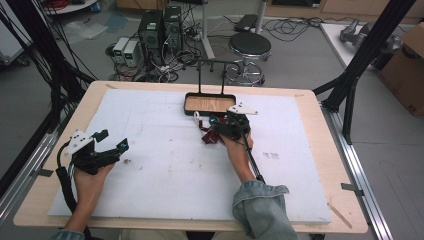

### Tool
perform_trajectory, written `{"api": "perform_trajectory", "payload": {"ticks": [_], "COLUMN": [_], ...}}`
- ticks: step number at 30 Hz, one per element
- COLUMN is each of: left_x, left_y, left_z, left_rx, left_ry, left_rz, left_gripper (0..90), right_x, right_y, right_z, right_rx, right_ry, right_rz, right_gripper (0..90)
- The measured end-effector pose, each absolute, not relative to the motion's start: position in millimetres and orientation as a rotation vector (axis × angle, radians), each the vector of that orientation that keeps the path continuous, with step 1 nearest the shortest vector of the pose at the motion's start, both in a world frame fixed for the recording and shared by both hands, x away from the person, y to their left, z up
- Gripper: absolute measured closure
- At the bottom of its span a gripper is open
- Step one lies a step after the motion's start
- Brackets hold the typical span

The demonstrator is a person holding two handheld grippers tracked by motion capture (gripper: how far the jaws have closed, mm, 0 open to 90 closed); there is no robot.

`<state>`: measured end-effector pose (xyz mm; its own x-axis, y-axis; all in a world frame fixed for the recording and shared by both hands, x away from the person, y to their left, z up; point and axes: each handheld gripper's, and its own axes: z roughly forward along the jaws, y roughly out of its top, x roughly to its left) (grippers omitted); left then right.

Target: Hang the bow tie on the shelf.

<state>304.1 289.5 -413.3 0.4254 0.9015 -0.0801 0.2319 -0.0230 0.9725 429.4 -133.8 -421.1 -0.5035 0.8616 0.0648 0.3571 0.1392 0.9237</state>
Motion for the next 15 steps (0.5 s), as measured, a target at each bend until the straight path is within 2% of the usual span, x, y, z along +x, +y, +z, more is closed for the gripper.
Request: {"api": "perform_trajectory", "payload": {"ticks": [9, 15], "left_x": [304.2, 304.5], "left_y": [290.7, 290.1], "left_z": [-413.1, -413.2], "left_rx": [1.529, 1.533], "left_ry": [1.043, 1.043], "left_rz": [0.73, 0.733], "left_gripper": [17.1, 17.1], "right_x": [441.3, 444.5], "right_y": [-127.1, -128.2], "right_z": [-434.9, -441.0], "right_rx": [1.21, 1.261], "right_ry": [2.0, 2.047], "right_rz": [1.252, 1.22], "right_gripper": [44.9, 49.1]}}
